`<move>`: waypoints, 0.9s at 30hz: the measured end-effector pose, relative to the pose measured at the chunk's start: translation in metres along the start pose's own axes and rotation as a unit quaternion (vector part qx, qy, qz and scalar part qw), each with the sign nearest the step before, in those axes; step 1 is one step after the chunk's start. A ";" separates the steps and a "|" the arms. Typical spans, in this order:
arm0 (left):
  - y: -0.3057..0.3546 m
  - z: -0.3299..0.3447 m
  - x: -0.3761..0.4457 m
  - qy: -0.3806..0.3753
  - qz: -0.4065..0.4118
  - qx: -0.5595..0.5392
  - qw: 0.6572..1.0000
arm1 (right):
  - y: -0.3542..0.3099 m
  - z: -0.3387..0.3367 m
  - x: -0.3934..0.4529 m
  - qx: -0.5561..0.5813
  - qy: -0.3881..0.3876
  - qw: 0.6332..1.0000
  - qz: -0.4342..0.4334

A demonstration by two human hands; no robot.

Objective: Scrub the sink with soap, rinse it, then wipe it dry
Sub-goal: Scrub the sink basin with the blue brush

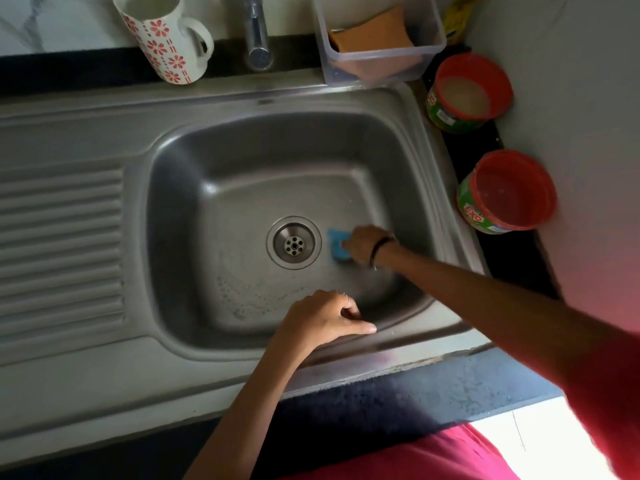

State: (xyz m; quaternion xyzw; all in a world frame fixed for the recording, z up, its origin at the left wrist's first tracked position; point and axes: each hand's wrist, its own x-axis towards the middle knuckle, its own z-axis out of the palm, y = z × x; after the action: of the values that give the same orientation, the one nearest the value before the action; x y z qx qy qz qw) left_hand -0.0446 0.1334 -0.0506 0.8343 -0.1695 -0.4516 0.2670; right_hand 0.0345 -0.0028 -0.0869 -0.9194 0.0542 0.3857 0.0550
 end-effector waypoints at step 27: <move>0.003 0.001 0.019 -0.046 -0.041 -0.045 0.997 | 0.058 0.058 0.016 -0.034 -0.020 0.999 0.031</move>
State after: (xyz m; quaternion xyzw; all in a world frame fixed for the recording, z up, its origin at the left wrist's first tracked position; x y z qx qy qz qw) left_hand -0.0349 0.1210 -0.0621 0.8062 -0.1265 -0.5070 0.2776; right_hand -0.0036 -0.0529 -0.1422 -0.9105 0.0688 0.4076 0.0132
